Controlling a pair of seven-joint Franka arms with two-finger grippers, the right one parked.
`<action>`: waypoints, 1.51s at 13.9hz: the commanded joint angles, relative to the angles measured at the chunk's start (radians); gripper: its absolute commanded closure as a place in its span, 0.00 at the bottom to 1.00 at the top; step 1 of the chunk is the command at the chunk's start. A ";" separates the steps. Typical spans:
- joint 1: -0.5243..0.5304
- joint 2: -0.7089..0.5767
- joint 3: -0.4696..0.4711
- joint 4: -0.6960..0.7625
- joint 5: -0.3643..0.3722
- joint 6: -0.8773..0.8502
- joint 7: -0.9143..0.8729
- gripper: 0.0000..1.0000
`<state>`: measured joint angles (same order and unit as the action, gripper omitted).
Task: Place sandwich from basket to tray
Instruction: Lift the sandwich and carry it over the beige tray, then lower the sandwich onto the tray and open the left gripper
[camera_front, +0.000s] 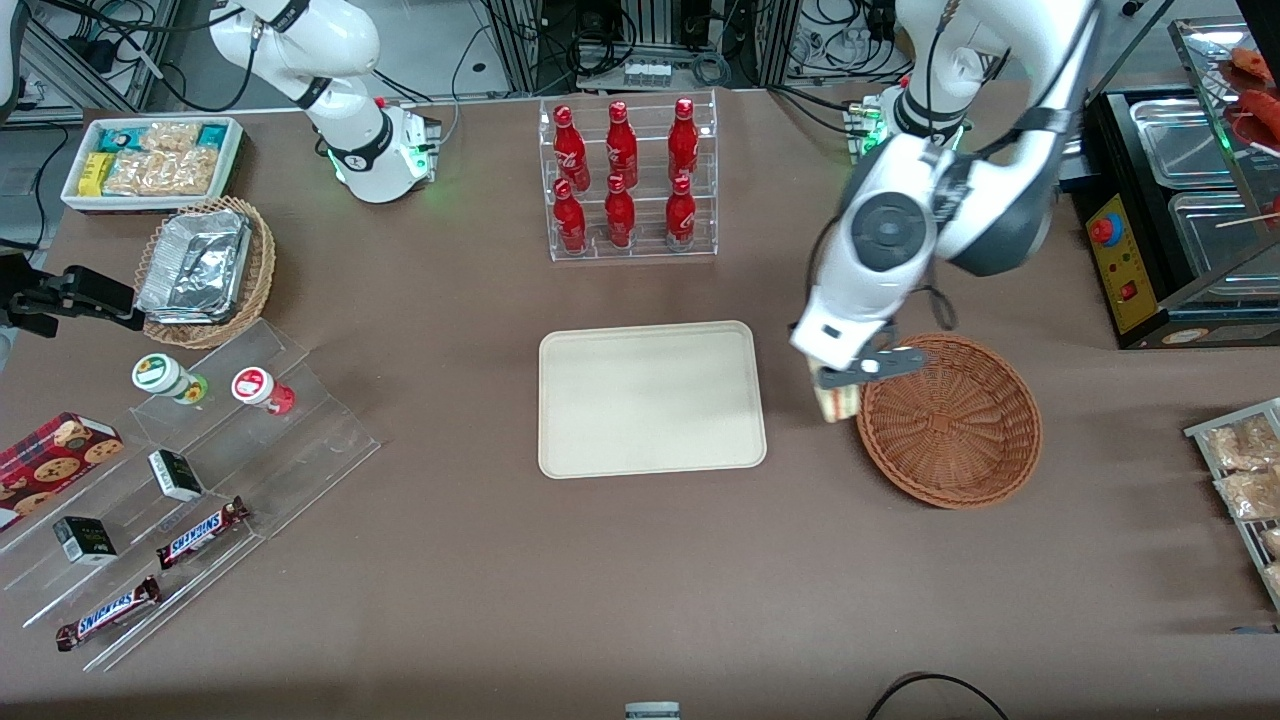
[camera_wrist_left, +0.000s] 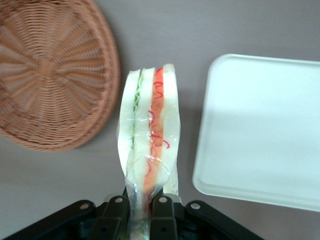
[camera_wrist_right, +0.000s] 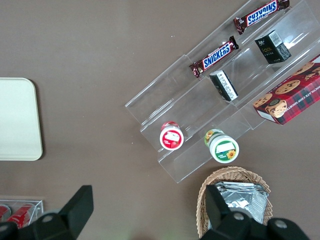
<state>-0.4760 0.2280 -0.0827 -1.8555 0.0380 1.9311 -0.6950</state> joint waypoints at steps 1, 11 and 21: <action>-0.081 0.111 0.012 0.129 -0.036 -0.020 0.000 1.00; -0.257 0.425 0.012 0.447 -0.046 0.000 -0.115 1.00; -0.282 0.518 0.014 0.463 -0.044 0.177 -0.164 1.00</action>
<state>-0.7411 0.7303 -0.0832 -1.4289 0.0019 2.1121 -0.8409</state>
